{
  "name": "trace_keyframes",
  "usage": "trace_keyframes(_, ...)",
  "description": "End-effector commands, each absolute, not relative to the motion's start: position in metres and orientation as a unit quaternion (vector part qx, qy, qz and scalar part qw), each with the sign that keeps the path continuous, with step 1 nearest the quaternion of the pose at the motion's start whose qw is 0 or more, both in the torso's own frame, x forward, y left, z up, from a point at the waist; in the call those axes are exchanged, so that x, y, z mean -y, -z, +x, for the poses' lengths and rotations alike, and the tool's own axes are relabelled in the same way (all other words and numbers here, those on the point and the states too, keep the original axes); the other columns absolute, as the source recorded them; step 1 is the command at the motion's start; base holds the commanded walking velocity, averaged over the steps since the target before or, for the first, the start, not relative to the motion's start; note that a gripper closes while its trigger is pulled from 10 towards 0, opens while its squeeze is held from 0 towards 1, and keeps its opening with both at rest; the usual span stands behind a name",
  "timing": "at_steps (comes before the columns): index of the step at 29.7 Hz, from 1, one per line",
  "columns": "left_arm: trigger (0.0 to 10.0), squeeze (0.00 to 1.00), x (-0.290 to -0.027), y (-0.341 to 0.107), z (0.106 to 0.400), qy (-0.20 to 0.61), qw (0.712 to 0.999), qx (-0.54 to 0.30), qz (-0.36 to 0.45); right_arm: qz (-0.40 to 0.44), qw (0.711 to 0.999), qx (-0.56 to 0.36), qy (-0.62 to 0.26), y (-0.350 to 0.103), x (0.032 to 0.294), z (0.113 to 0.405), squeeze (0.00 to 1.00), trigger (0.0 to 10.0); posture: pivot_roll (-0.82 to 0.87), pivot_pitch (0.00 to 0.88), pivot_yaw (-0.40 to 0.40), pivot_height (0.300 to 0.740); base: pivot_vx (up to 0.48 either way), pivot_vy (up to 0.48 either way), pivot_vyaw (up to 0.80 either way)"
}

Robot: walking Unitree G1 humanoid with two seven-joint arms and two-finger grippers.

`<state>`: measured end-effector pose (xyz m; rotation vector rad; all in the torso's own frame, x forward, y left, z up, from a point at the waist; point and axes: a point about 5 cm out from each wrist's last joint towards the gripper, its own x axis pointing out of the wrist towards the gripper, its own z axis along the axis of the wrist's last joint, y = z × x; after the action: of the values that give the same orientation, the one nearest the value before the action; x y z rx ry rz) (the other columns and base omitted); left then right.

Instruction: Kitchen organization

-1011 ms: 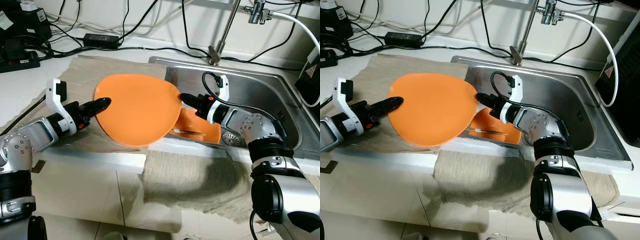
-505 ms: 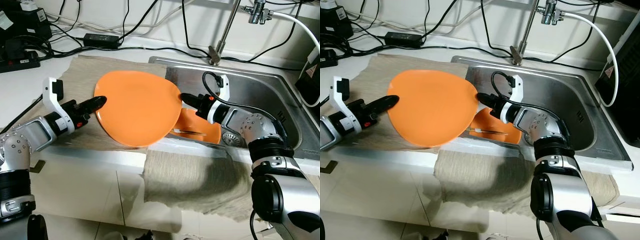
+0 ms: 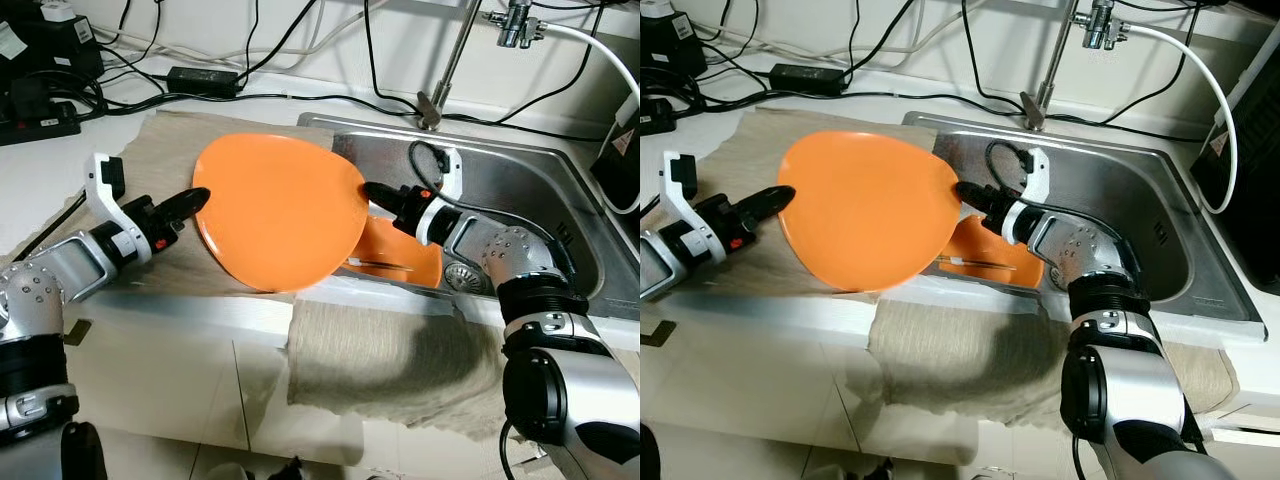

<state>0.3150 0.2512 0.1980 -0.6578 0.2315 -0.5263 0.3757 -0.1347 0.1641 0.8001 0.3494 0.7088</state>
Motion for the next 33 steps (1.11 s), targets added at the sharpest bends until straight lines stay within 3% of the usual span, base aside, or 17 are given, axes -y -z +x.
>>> trace_keyframes(1, 0.0, 0.00, -0.249, -0.206, 0.317, 0.268, 0.899, -0.098, -0.331, 0.403, 0.834, -0.142, -0.350, -0.180, 0.141, 0.378, 1.00, 10.0, -0.04, 0.000, -0.071, 0.740, 0.000, 0.000, 0.00)
trace_keyframes(5, 0.0, 0.00, -0.246, -0.210, 0.317, 0.282, 0.888, -0.083, -0.355, 0.451, 0.802, -0.136, -0.366, -0.182, 0.147, 0.375, 1.00, 10.0, -0.04, 0.000, -0.072, 0.740, 0.000, 0.000, 0.00)
trace_keyframes(13, 0.0, 0.00, -0.246, -0.215, 0.317, 0.294, 0.873, -0.071, -0.382, 0.458, 0.790, -0.155, -0.377, -0.175, 0.146, 0.369, 1.00, 10.0, -0.04, 0.000, -0.068, 0.740, 0.000, 0.000, 0.00)
trace_keyframes(14, 0.0, 0.00, -0.246, -0.215, 0.317, 0.295, 0.873, -0.071, -0.383, 0.459, 0.785, -0.157, -0.385, -0.176, 0.145, 0.368, 0.38, 10.0, -0.04, 0.000, -0.068, 0.740, 0.000, 0.000, 0.00)
trace_keyframes(15, 0.0, 0.00, -0.246, -0.216, 0.317, 0.295, 0.872, -0.070, -0.384, 0.461, 0.779, -0.161, -0.393, -0.176, 0.143, 0.366, 0.06, 10.0, -0.04, 0.000, -0.068, 0.740, 0.000, 0.000, 0.00)
trace_keyframes(16, 0.0, 0.00, -0.246, -0.216, 0.317, 0.295, 0.872, -0.070, -0.384, 0.459, 0.776, -0.165, -0.400, -0.175, 0.142, 0.364, 0.00, 10.0, -0.04, 0.000, -0.068, 0.740, 0.000, 0.000, 0.00)
trace_keyframes(19, 0.0, 0.00, -0.246, -0.217, 0.317, 0.295, 0.871, -0.069, -0.387, 0.458, 0.773, -0.171, -0.405, -0.174, 0.142, 0.362, 0.00, 10.0, -0.04, 0.000, -0.068, 0.740, 0.000, 0.000, 0.00)
trace_keyframes(20, 0.0, 0.00, -0.247, -0.217, 0.317, 0.294, 0.872, -0.071, -0.385, 0.463, 0.769, -0.171, -0.405, -0.174, 0.142, 0.362, 0.00, 3.1, -0.04, 0.000, -0.070, 0.740, 0.000, 0.000, 0.00)
trace_keyframes(21, 0.0, 0.00, -0.247, -0.217, 0.317, 0.294, 0.872, -0.071, -0.385, 0.463, 0.769, -0.171, -0.405, -0.174, 0.142, 0.362, 0.00, 3.1, -0.04, 0.000, -0.070, 0.740, 0.000, 0.000, 0.00)
trace_keyframes(22, 0.0, 0.00, -0.247, -0.217, 0.317, 0.294, 0.872, -0.071, -0.385, 0.465, 0.769, -0.170, -0.404, -0.174, 0.142, 0.362, 0.00, 0.4, -0.04, 0.000, -0.069, 0.740, 0.000, 0.000, 0.00)
trace_keyframes(23, 0.0, 0.00, -0.247, -0.217, 0.317, 0.294, 0.872, -0.071, -0.385, 0.466, 0.769, -0.168, -0.404, -0.174, 0.143, 0.363, 0.00, 0.0, -0.04, 0.000, -0.069, 0.740, 0.000, 0.000, 0.00)
trace_keyframes(33, 0.0, 0.00, -0.249, -0.218, 0.318, 0.290, 0.876, -0.072, -0.379, 0.478, 0.760, -0.156, -0.412, -0.177, 0.143, 0.362, 0.00, 0.0, -0.03, 0.000, -0.068, 0.740, 0.000, 0.000, 0.00)
